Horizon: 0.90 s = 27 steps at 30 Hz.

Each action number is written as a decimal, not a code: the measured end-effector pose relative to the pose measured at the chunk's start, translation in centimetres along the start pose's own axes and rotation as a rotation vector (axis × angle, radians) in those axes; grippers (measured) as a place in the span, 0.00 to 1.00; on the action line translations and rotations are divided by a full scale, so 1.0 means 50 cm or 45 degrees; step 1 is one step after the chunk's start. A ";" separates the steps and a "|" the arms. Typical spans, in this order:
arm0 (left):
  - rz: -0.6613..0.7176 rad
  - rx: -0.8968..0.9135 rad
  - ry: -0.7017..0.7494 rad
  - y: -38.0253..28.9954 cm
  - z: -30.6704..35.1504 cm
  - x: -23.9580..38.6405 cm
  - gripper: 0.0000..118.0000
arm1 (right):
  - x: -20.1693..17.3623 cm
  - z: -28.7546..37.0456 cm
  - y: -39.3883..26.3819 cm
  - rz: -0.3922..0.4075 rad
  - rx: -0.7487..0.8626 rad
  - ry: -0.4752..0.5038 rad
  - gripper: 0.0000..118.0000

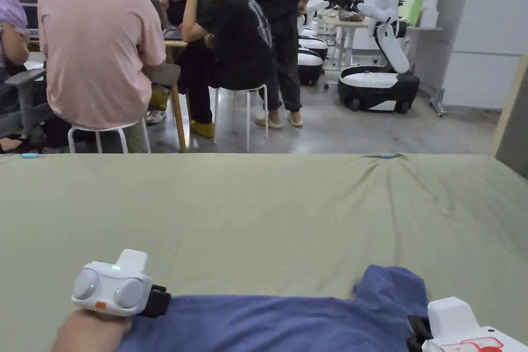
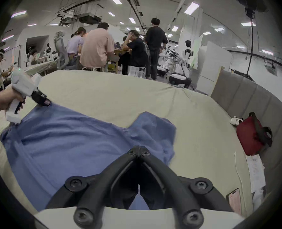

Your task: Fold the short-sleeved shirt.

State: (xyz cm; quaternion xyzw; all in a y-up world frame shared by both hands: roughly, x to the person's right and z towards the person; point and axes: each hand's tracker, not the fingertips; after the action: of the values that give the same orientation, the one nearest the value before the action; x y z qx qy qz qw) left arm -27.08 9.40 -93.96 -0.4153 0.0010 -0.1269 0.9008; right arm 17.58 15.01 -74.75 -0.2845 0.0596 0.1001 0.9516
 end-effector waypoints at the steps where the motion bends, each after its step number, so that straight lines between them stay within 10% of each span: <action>1: -0.013 -0.046 -0.023 -0.002 -0.013 0.001 0.72 | 0.022 -0.012 0.007 -0.023 -0.024 -0.024 0.00; 3: 0.051 -0.064 -0.147 -0.011 -0.013 -0.002 0.52 | 0.060 -0.046 0.024 -0.048 -0.046 -0.062 0.00; 5: 0.074 -0.039 -0.174 -0.011 0.016 0.001 0.02 | 0.093 -0.084 0.037 -0.048 -0.090 -0.111 0.05; 6: 0.014 0.003 -0.195 -0.013 0.029 0.004 0.02 | 0.108 -0.110 0.042 -0.073 -0.111 -0.103 0.20; 7: 0.004 0.017 -0.163 -0.013 0.043 0.011 0.02 | 0.124 -0.137 0.045 -0.113 -0.142 -0.082 0.56; 12: -0.039 0.078 -0.185 -0.006 0.102 0.022 0.02 | 0.160 -0.258 0.043 -0.208 -0.235 -0.076 0.93; 16: -0.032 0.111 -0.189 0.000 0.123 0.020 0.02 | 0.166 -0.313 0.016 -0.302 -0.367 -0.020 0.78; 19: -0.032 0.112 -0.189 -0.003 0.127 0.020 0.02 | 0.167 -0.300 -0.002 -0.355 -0.321 0.029 0.09; 27: 0.023 0.196 -0.196 -0.033 0.222 -0.015 0.02 | 0.180 -0.120 0.055 -0.279 -0.125 0.041 0.05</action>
State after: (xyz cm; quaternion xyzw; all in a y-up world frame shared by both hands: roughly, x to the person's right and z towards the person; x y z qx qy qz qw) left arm -27.00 16.86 -85.53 -0.3533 -0.0742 -0.0860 0.9286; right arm 25.38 15.33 -82.72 -0.3371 0.0385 -0.0062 0.9406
